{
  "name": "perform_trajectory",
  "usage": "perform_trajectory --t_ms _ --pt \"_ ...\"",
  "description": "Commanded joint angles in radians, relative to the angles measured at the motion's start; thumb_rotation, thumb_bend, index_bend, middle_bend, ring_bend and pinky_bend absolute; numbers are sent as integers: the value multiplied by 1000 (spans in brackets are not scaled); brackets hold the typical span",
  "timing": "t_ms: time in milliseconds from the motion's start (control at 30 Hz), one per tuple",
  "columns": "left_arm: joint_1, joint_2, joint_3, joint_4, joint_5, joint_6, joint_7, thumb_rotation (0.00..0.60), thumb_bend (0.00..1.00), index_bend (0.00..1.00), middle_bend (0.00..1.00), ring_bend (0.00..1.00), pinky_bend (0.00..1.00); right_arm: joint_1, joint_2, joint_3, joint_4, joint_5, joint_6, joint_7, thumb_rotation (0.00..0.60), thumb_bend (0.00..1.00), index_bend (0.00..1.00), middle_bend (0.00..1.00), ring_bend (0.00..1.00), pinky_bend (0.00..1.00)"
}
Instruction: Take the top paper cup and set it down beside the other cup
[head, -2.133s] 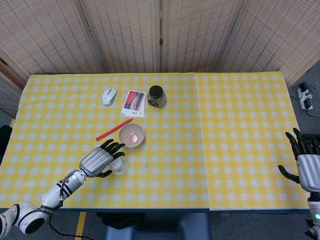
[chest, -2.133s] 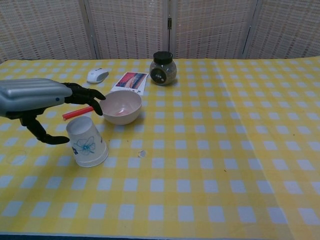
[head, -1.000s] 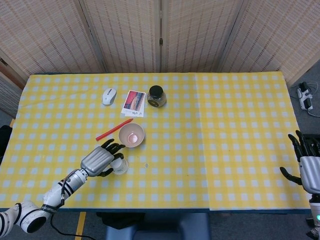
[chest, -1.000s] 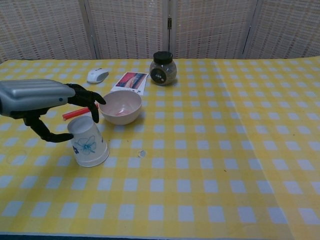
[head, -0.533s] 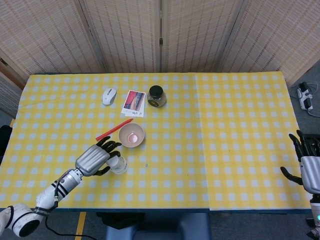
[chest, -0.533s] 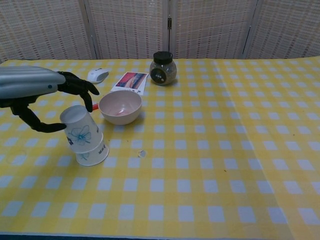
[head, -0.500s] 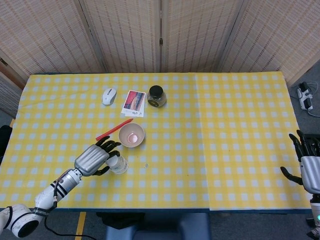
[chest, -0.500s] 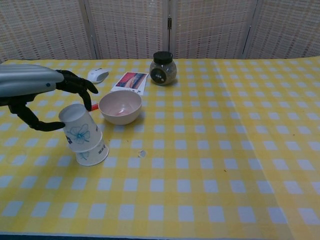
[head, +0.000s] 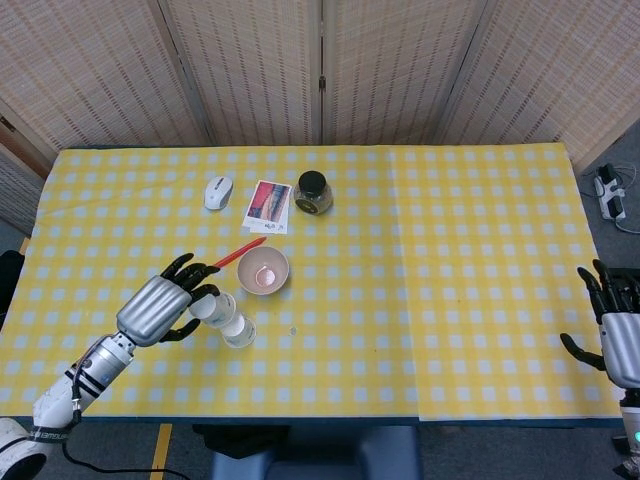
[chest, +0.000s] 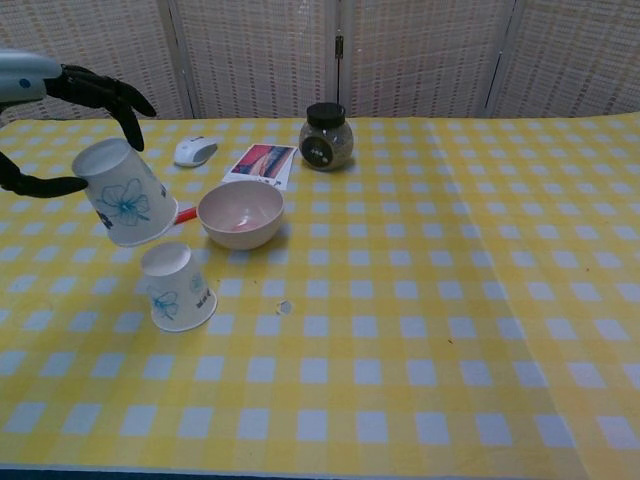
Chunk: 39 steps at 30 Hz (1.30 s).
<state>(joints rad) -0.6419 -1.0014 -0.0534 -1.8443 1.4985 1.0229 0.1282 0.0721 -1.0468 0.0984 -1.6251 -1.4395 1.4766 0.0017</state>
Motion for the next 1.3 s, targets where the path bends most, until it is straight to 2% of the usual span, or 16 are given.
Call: perform_trajectory --t_ms 33,233,567,900,1300 --pt "24 30 9 -5 -7 17 2 600 454 391 155 149 67 0 -1 -1 -1 -1 -1 0 600 256 0 0 132 37" --pt "48 16 46 11 -16 -8 47 600 454 392 155 150 66 5 -2 -3 -1 -7 -7 -2 600 256 0 0 132 37" --pt "58 -91 76 77 -38 -52 120 600 453 393 155 154 67 4 1 -6 -5 -11 -8 1 600 257 0 0 133 37" --pt "53 -180 62 138 -74 -61 176 600 453 392 155 152 67 -3 2 -10 -3 -10 -5 10 600 256 0 0 135 37" --pt "49 -214 59 172 -107 -75 196 600 453 392 155 152 64 -1 1 -11 0 -6 -15 13 600 257 0 0 134 37"
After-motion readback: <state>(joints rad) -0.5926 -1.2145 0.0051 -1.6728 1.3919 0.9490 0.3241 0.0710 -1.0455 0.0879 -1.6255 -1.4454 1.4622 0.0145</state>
